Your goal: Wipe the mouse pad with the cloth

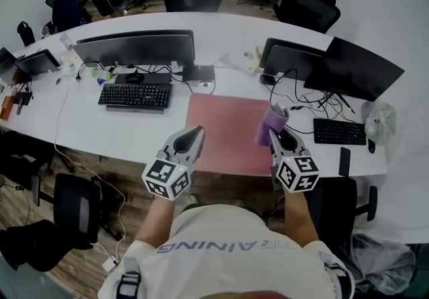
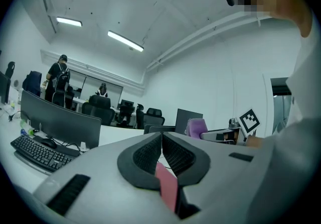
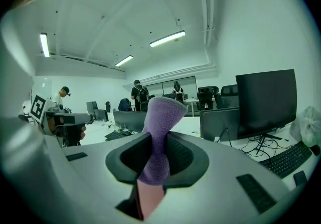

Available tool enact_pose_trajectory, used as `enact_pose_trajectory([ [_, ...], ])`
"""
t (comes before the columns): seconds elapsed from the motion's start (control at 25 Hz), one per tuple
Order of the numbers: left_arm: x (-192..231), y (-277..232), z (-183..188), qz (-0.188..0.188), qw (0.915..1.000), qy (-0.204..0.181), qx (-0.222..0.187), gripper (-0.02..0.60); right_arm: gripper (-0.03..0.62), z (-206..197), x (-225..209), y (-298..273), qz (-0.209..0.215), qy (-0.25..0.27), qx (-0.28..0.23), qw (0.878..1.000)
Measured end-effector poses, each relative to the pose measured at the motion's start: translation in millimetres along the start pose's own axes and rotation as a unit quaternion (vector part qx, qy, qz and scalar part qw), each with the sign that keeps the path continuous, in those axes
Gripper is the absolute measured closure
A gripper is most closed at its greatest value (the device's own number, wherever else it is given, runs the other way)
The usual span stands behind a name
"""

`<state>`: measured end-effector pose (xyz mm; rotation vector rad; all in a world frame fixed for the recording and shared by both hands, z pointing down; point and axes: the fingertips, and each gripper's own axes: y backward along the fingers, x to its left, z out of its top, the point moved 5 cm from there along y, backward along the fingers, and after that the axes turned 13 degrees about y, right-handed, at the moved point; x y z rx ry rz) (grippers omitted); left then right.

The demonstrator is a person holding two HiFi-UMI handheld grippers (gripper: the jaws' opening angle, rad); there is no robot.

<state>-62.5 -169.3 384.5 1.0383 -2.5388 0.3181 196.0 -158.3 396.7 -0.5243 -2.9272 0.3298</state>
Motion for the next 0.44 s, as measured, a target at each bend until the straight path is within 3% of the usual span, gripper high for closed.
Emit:
enact_pose_trajectory([
  [0.44,5,9,-4,-0.004,1.0000,0.009,0.003,0.546,0.498,-2,17,-1,0.005,0.005,0.004,1.000],
])
